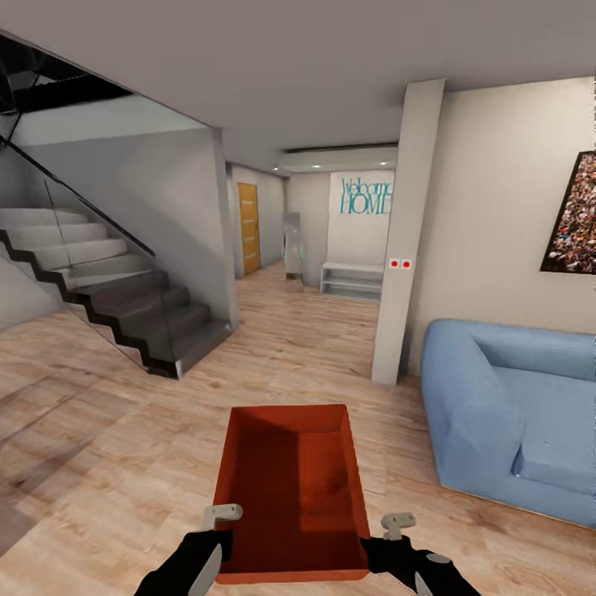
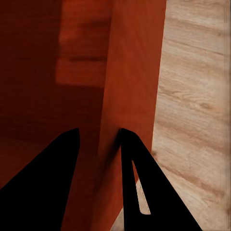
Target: Move the two storage containers from the living room to the garage. In the garage, place one container on the floor and stack the other container on top of it (either order is fine).
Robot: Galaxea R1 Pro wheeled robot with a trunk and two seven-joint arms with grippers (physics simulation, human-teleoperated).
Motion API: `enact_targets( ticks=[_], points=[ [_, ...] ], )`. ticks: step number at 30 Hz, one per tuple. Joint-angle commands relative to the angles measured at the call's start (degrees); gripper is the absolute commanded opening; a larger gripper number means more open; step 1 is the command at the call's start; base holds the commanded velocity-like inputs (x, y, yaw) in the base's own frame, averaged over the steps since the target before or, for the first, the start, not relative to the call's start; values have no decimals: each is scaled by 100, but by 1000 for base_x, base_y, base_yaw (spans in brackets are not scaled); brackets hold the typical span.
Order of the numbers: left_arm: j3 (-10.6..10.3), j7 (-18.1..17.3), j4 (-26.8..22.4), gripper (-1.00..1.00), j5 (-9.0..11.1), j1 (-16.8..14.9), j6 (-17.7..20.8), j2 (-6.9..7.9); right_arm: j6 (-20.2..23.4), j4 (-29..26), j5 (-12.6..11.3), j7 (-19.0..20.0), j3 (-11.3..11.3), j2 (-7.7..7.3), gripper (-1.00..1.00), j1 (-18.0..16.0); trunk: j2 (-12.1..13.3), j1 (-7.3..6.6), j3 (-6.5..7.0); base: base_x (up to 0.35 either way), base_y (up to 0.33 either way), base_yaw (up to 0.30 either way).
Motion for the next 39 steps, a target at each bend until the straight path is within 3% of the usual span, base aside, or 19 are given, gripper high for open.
enact_targets(
  ticks=[1, 39],
  points=[
    [-30, -50, -28, -100, 123, -4, -248, 209, 46, 7, -19, 142, 7, -66, -100, 2, -4, 5, -2, 325, 0, -64],
    [-30, -54, -27, -100, 125, -4, -248, 242, 46, 7, -25, 142, 7, -66, -100, 2, -4, 5, -1, 325, 0, -2]
  ],
)
